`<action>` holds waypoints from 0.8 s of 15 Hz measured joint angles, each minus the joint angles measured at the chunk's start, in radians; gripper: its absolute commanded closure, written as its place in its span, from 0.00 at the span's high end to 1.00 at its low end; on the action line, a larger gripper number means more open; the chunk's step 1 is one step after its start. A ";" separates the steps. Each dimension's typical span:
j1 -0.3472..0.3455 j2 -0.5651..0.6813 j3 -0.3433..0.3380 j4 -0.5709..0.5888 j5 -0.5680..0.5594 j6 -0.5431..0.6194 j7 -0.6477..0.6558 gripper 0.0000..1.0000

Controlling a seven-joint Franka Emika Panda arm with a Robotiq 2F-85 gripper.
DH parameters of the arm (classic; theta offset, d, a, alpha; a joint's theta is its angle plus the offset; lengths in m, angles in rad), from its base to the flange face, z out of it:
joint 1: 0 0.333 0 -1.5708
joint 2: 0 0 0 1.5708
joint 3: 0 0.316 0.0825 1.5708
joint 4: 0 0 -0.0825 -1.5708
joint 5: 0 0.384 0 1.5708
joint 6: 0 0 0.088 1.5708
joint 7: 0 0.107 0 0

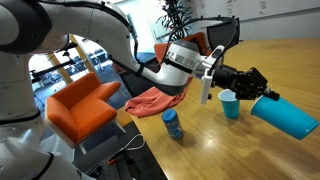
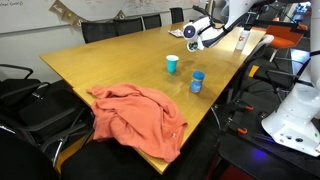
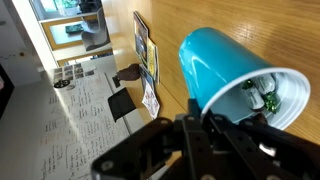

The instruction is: Pour the sweets out of the left cup onto the table then put two sweets back in the cup

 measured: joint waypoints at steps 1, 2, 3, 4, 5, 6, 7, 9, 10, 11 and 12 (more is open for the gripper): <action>-0.008 0.001 0.009 -0.006 0.000 -0.022 -0.008 0.01; -0.015 0.003 0.019 -0.010 -0.001 -0.048 -0.015 0.01; -0.019 0.005 0.026 -0.014 -0.002 -0.074 -0.020 0.01; -0.019 0.009 0.031 -0.018 -0.003 -0.101 -0.031 0.01; -0.020 0.014 0.036 -0.021 -0.005 -0.127 -0.039 0.01; -0.020 0.018 0.042 -0.024 -0.006 -0.152 -0.051 0.01; -0.021 0.024 0.048 -0.027 -0.008 -0.175 -0.062 0.01; -0.021 0.035 0.059 -0.029 -0.009 -0.213 -0.093 0.01; -0.021 0.042 0.064 -0.029 -0.010 -0.230 -0.108 0.01; -0.021 0.048 0.071 -0.029 -0.010 -0.244 -0.122 0.01; -0.021 0.053 0.077 -0.029 -0.010 -0.258 -0.136 0.01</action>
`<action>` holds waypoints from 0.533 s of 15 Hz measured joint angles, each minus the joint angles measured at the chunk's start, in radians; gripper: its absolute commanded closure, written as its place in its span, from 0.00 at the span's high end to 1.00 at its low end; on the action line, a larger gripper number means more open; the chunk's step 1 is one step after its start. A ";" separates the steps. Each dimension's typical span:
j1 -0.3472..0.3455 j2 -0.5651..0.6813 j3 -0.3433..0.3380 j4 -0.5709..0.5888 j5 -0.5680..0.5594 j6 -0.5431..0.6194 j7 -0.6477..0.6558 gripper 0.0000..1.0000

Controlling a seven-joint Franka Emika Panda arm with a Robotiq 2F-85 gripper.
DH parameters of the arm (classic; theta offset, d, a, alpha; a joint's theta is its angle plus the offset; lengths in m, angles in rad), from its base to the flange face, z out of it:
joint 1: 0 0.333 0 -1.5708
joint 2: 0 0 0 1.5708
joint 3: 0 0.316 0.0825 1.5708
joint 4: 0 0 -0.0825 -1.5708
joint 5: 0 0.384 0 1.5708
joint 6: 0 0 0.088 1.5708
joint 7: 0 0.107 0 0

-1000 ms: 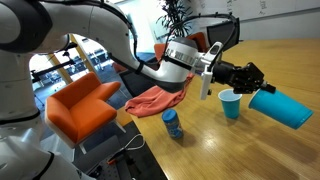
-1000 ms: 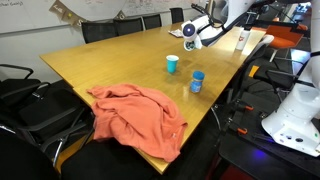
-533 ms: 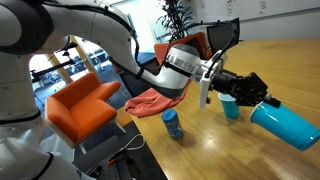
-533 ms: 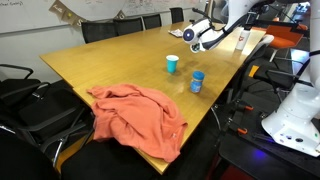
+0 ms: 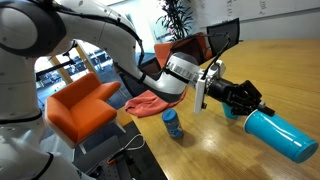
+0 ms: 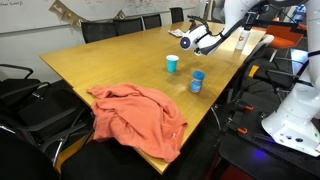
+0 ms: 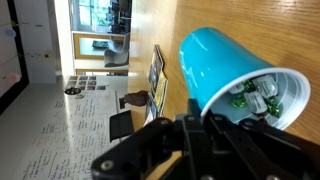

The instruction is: Pour the sweets out of the left cup onto the table then put two sweets back in the cup

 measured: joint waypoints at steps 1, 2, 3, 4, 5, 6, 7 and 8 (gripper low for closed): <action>0.000 0.005 0.006 0.000 0.000 -0.012 -0.015 0.01; 0.000 0.009 0.011 0.000 -0.001 -0.023 -0.030 0.01; 0.000 0.012 0.018 0.000 -0.002 -0.034 -0.043 0.01; 0.000 0.015 0.024 0.000 -0.002 -0.046 -0.058 0.01; 0.001 0.017 0.028 0.000 -0.004 -0.055 -0.072 0.01; 0.002 0.018 0.032 0.000 -0.006 -0.064 -0.085 0.01; 0.003 0.019 0.037 0.000 -0.008 -0.074 -0.098 0.01; 0.003 0.020 0.041 0.000 -0.010 -0.086 -0.112 0.01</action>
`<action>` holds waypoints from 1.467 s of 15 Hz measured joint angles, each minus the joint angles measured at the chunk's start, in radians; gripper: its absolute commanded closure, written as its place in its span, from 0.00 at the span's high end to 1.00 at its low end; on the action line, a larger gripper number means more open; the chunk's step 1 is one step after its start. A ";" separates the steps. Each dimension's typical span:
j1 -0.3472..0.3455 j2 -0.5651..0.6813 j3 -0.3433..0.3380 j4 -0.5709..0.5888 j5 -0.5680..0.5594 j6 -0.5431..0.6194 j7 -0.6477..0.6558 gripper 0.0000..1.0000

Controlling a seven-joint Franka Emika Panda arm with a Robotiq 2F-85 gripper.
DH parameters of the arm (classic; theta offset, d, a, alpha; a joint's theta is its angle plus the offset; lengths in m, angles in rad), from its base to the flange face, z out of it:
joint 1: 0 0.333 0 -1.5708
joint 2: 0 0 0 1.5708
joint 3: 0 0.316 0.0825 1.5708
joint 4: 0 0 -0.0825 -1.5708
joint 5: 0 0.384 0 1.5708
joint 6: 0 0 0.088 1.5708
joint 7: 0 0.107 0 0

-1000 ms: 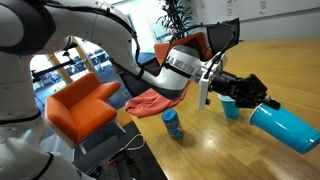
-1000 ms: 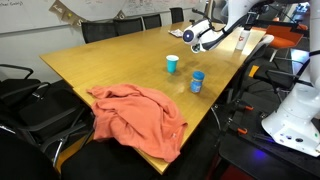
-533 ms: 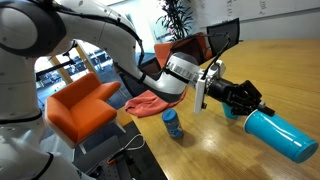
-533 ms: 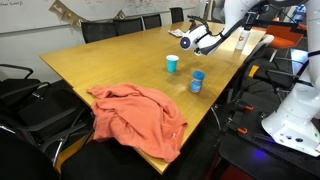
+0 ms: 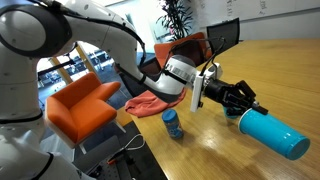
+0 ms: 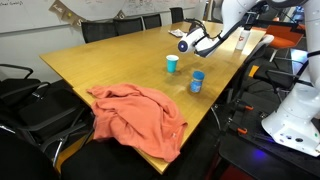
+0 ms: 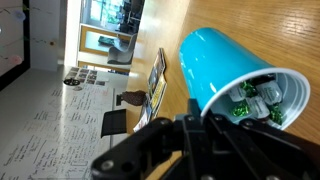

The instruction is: Pour the sweets out of the left cup onto the table then put two sweets back in the cup

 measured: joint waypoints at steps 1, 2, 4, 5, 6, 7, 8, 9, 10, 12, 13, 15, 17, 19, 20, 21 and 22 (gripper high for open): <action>0.000 0.001 0.005 0.000 -0.005 -0.011 -0.011 0.01; 0.000 0.001 0.008 0.000 -0.010 -0.022 -0.023 0.01; 0.002 0.001 0.012 0.000 -0.020 -0.042 -0.045 0.01; 0.003 0.001 0.013 0.000 -0.026 -0.048 -0.055 0.01; 0.003 0.001 0.014 0.000 -0.033 -0.052 -0.062 0.01; 0.004 0.001 0.016 0.000 -0.038 -0.055 -0.068 0.01; 0.004 0.001 0.017 0.000 -0.042 -0.057 -0.076 0.01; 0.004 0.001 0.018 0.001 -0.045 -0.057 -0.078 0.01; 0.004 0.001 0.018 0.001 -0.048 -0.057 -0.078 0.01; 0.002 0.001 0.023 0.007 -0.046 -0.057 -0.078 0.01; -0.002 0.001 0.028 0.014 -0.038 -0.057 -0.078 0.01; -0.011 -0.003 0.038 0.033 -0.004 -0.055 -0.077 0.01; -0.023 -0.018 0.044 0.056 0.054 -0.040 -0.076 0.01; -0.038 -0.044 0.046 0.076 0.120 -0.012 -0.076 0.01; -0.045 -0.060 0.046 0.084 0.149 0.002 -0.076 0.01; -0.053 -0.077 0.046 0.090 0.176 0.019 -0.076 0.01; -0.060 -0.096 0.046 0.095 0.206 0.041 -0.075 0.01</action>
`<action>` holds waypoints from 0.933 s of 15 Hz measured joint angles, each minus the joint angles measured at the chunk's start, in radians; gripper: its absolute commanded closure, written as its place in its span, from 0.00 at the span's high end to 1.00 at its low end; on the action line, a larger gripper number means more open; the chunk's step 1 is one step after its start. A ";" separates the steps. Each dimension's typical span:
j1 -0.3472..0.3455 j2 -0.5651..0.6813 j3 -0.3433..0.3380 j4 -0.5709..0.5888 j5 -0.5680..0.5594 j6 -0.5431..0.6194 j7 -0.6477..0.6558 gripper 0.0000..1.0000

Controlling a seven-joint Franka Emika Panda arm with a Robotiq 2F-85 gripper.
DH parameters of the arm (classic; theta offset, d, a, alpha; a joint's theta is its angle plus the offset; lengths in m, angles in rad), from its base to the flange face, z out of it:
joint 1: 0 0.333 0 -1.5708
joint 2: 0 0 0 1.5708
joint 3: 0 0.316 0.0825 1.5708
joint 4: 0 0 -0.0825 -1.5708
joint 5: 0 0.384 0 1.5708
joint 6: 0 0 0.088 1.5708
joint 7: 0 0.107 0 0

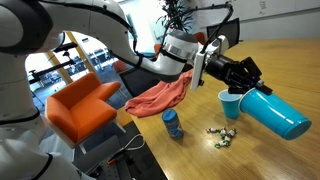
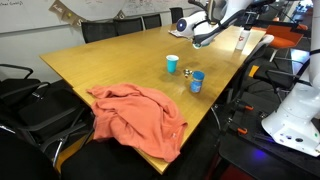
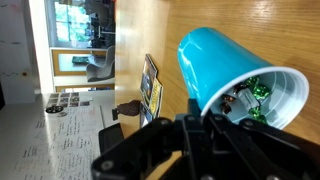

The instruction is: Pour the sweets out of the left cup onto the table then put two sweets back in the cup

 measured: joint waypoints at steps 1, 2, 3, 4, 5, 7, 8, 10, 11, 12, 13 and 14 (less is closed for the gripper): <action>-0.007 -0.022 0.000 0.004 0.036 0.028 0.000 0.01; -0.012 -0.044 0.000 0.007 0.075 0.057 -0.001 0.01; -0.016 -0.067 0.000 0.009 0.119 0.087 -0.003 0.01; -0.019 -0.091 0.000 0.010 0.166 0.116 -0.005 0.01; -0.019 -0.114 0.000 0.009 0.218 0.146 -0.010 0.01; -0.018 -0.159 0.002 0.008 0.329 0.207 -0.046 0.01; -0.016 -0.181 0.005 0.006 0.382 0.236 -0.066 0.01; -0.009 -0.227 0.015 -0.001 0.498 0.290 -0.111 0.01; -0.002 -0.247 0.020 -0.006 0.557 0.314 -0.134 0.01; 0.007 -0.266 0.026 -0.014 0.618 0.336 -0.158 0.01; 0.018 -0.283 0.035 -0.024 0.682 0.355 -0.181 0.01; 0.031 -0.296 0.044 -0.035 0.739 0.376 -0.200 0.01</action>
